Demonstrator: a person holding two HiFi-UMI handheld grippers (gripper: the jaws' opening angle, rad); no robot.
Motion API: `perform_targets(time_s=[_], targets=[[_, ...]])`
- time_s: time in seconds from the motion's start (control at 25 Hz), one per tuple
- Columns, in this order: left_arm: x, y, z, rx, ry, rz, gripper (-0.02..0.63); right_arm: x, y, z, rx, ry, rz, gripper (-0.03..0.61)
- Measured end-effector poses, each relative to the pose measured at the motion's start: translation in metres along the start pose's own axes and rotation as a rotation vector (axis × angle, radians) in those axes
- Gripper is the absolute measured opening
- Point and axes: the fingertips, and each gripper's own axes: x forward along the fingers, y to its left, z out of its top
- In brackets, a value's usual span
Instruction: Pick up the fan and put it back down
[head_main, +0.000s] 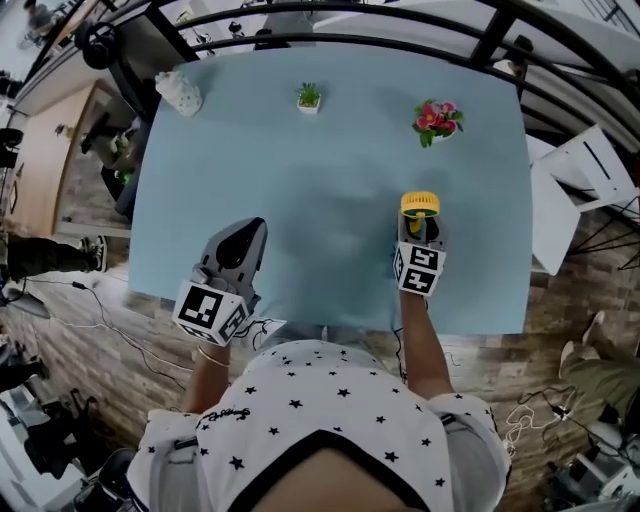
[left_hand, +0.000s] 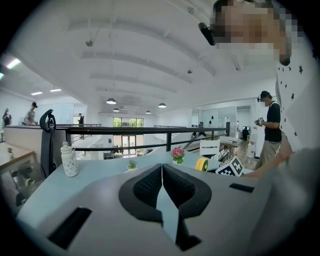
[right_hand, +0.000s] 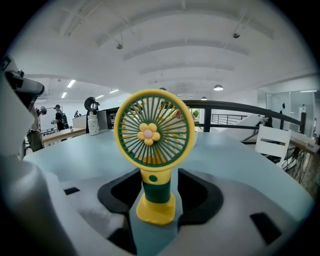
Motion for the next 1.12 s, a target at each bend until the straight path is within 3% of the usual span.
perform_targets(time_s=[0.16, 0.56, 1.12], targets=[[-0.003, 0.003, 0.0, 0.005, 0.005, 0.01, 0.028, 0.001, 0.003, 0.001, -0.017, -0.009, 0.001, 0.178], [-0.003, 0.007, 0.007, 0.02, 0.001, -0.005, 0.029, -0.005, 0.008, 0.005, -0.036, -0.021, -0.018, 0.175], [0.013, 0.004, 0.015, 0.014, -0.03, -0.058, 0.028, -0.028, 0.006, 0.045, -0.032, -0.087, -0.009, 0.175]])
